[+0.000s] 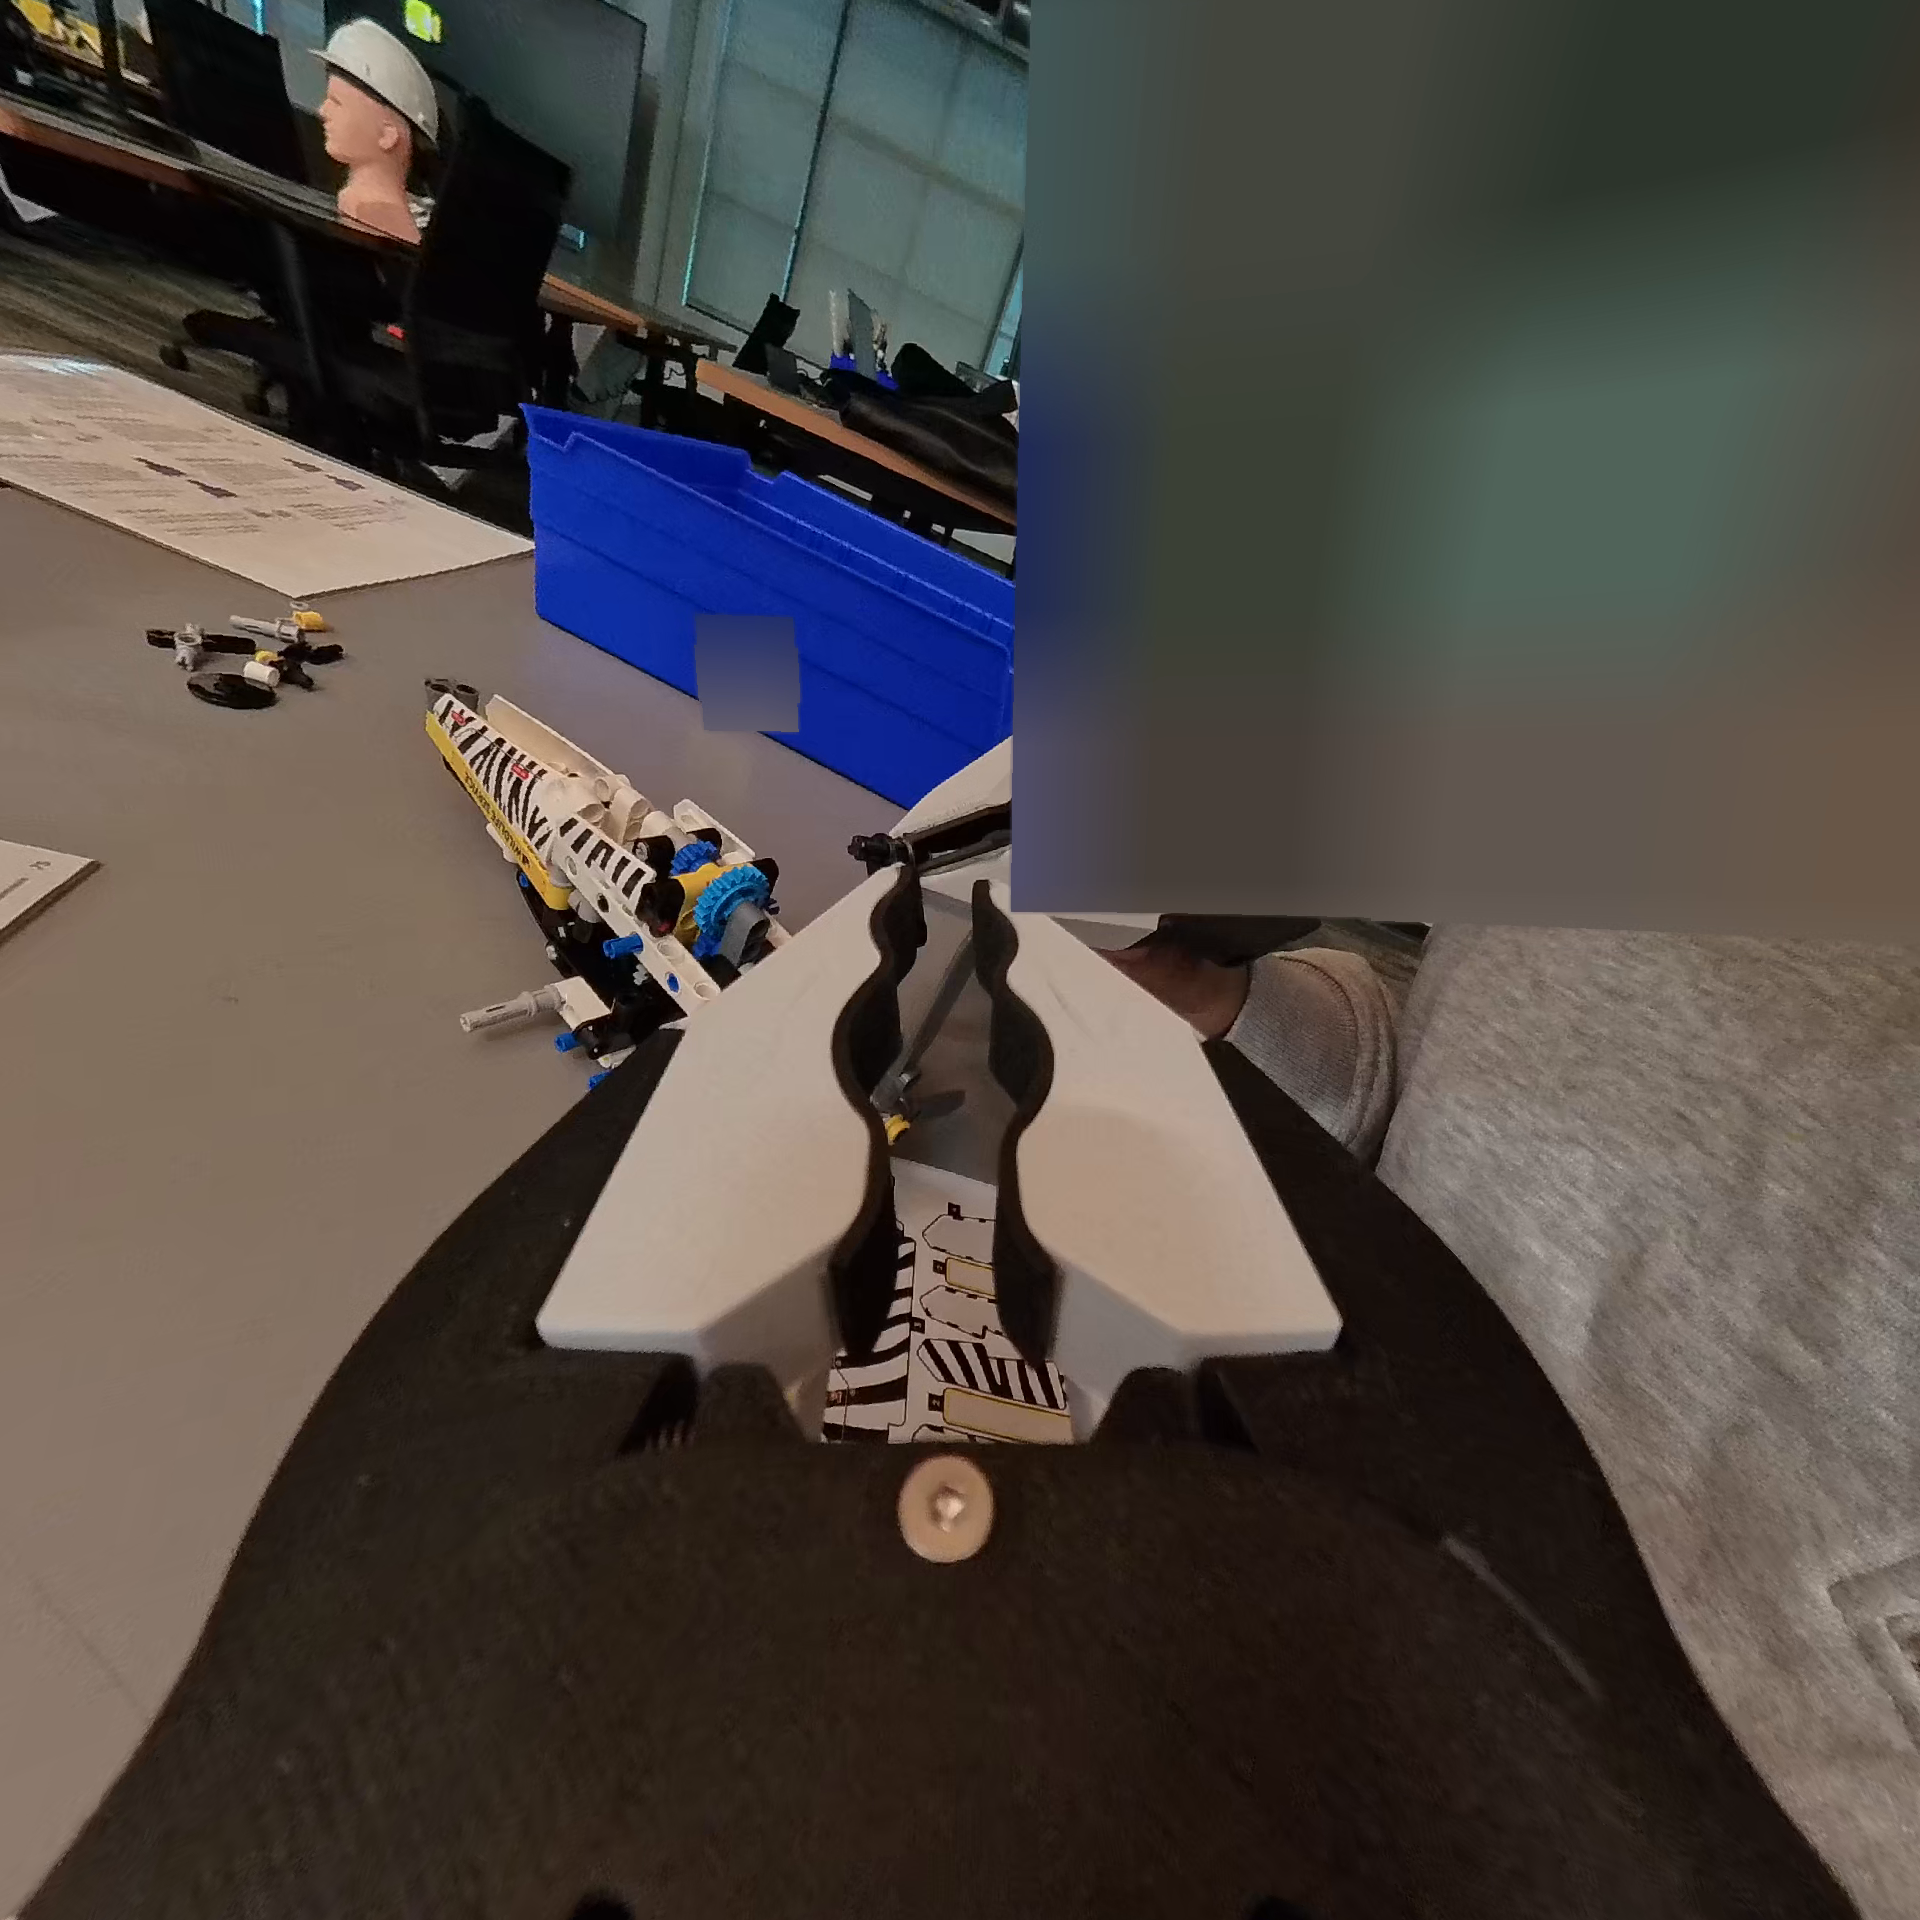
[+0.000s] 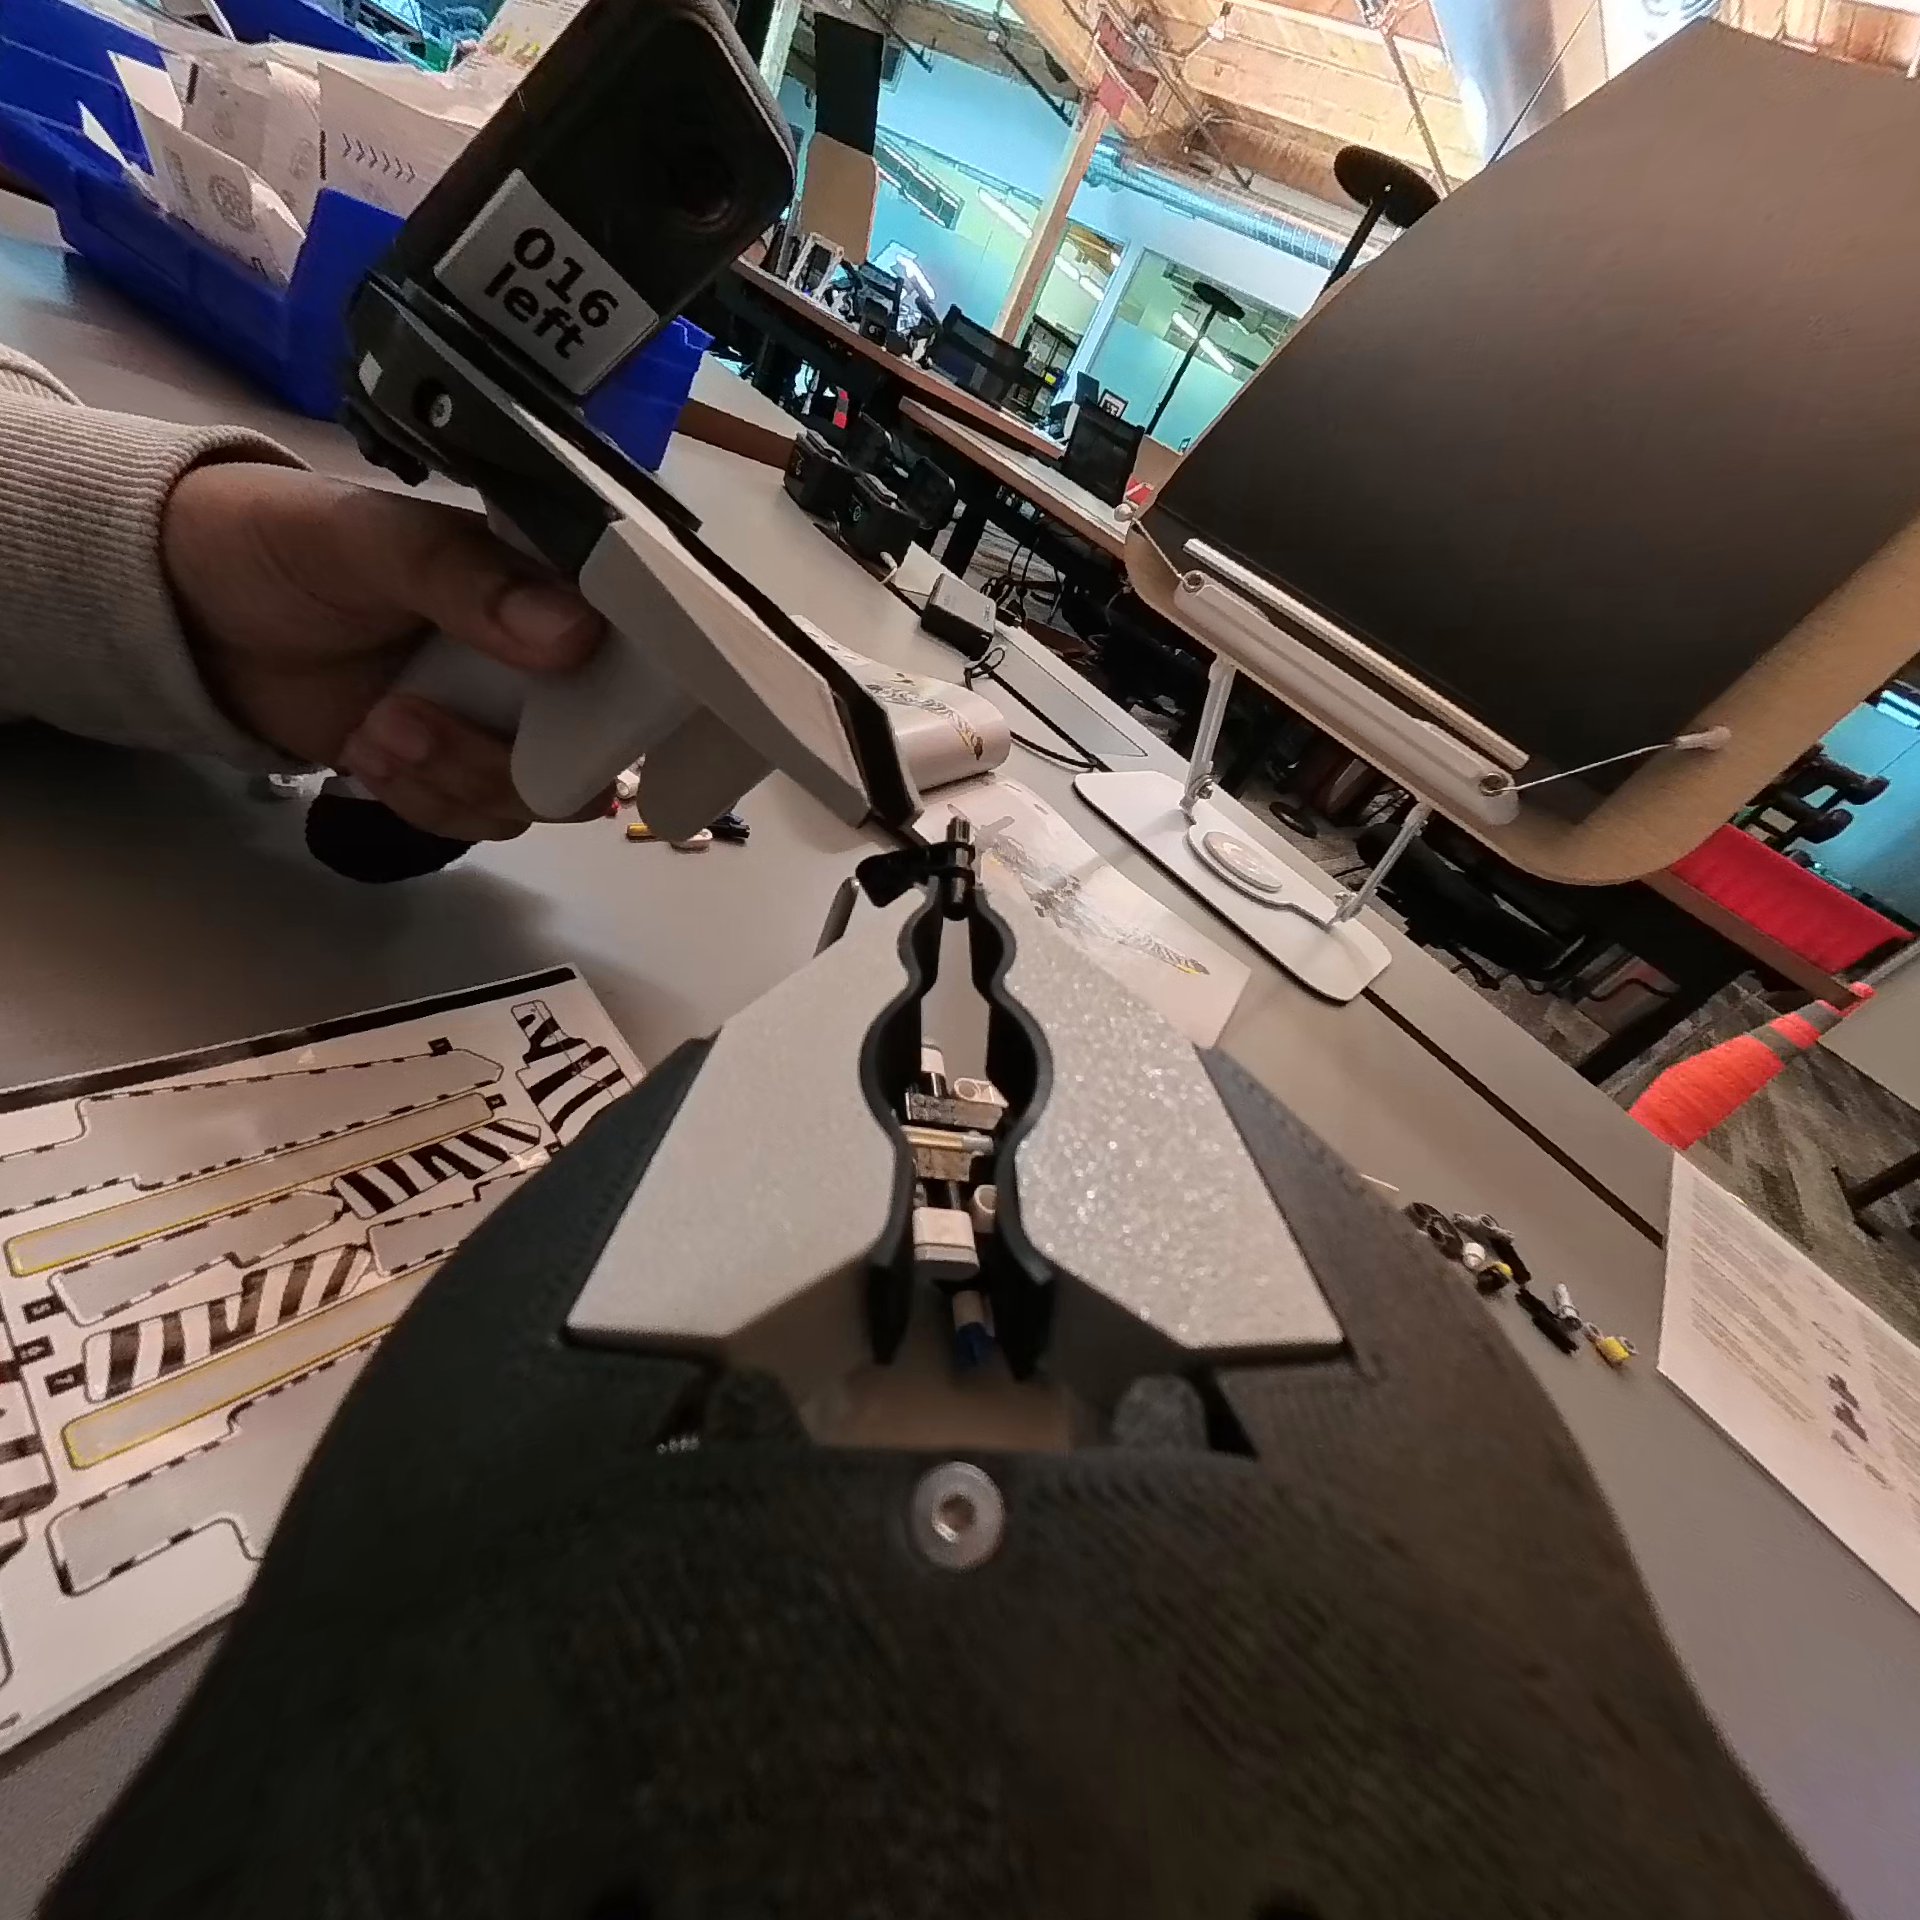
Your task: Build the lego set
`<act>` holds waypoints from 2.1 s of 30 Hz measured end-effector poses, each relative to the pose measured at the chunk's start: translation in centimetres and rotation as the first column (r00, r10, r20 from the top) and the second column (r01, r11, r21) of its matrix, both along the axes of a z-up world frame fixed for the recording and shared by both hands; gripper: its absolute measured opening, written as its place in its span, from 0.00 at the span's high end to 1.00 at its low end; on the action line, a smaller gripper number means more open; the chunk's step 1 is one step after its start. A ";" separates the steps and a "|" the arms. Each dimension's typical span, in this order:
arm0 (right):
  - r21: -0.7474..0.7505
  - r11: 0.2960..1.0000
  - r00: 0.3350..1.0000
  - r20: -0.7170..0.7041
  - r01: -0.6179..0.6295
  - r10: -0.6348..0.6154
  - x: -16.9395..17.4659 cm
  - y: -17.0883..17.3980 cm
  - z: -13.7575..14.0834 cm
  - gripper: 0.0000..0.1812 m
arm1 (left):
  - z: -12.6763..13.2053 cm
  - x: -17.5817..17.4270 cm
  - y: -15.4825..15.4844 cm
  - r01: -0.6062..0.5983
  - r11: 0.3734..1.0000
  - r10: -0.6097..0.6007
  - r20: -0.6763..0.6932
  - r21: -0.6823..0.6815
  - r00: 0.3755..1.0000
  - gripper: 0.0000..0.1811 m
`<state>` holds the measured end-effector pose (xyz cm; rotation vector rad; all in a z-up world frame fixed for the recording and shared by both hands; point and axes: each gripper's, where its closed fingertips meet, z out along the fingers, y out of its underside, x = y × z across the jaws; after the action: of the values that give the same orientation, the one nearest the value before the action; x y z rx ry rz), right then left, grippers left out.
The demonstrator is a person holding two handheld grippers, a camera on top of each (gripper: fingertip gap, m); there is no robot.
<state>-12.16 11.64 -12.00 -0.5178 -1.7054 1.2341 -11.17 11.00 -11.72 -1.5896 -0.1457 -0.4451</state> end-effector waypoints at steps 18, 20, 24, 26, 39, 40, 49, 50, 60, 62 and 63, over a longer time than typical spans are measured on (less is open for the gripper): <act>-0.037 0.999 1.000 0.023 -0.003 0.004 -0.6 -0.1 -0.4 0.99 | -0.5 0.0 0.2 -0.013 1.000 0.013 -0.020 -0.025 1.000 0.93; -0.036 0.999 1.000 0.023 0.003 -0.002 -0.6 -0.1 -0.5 0.99 | -0.6 -0.1 0.3 -0.020 0.999 0.019 -0.033 -0.031 0.999 0.93; -0.056 0.998 0.999 0.032 0.005 -0.004 -0.7 0.1 -0.4 0.99 | -1.1 -0.2 0.4 -0.055 0.997 0.049 -0.099 -0.059 0.994 0.92; -0.073 0.997 0.999 0.037 0.002 0.001 -0.7 0.1 -0.4 0.99 | -1.5 -0.3 0.5 -0.076 0.994 0.065 -0.145 -0.074 0.987 0.93; -0.134 0.989 0.995 0.071 -0.060 0.070 -0.5 -0.5 -0.5 0.98 | -0.8 -0.5 0.2 -0.072 0.997 0.068 -0.101 -0.036 0.993 0.96; -0.137 0.988 0.995 0.070 -0.063 0.073 -0.4 -0.5 -0.4 0.98 | -0.8 -0.4 0.2 -0.067 0.997 0.063 -0.098 -0.036 0.993 0.96; -0.256 0.959 0.987 0.069 -0.125 0.147 0.0 -0.4 0.5 0.91 | -0.2 -0.4 -0.2 -0.017 1.000 0.017 0.002 -0.005 1.000 0.97; -0.287 0.948 0.983 0.069 -0.142 0.168 0.2 -0.4 0.8 0.90 | 0.1 -0.4 -0.3 -0.014 1.000 0.014 0.015 0.008 1.000 0.97; -0.594 0.746 0.887 0.112 -0.303 0.449 1.7 -1.1 2.3 0.78 | 1.5 0.7 -0.8 0.071 0.993 -0.076 0.055 0.099 0.996 0.97; -0.620 0.718 0.864 0.124 -0.317 0.489 1.9 -1.3 2.3 0.79 | 1.5 1.2 -0.8 0.091 0.991 -0.095 0.036 0.097 0.995 0.97; -0.627 0.710 0.856 0.127 -0.322 0.501 2.0 -1.4 2.3 0.80 | 1.5 1.4 -0.8 0.099 0.991 -0.102 0.024 0.094 0.995 0.97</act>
<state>-10.18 10.21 -9.72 -0.7278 -1.7145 2.1507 -9.72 10.23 -10.24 -1.5041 -0.0661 -0.5456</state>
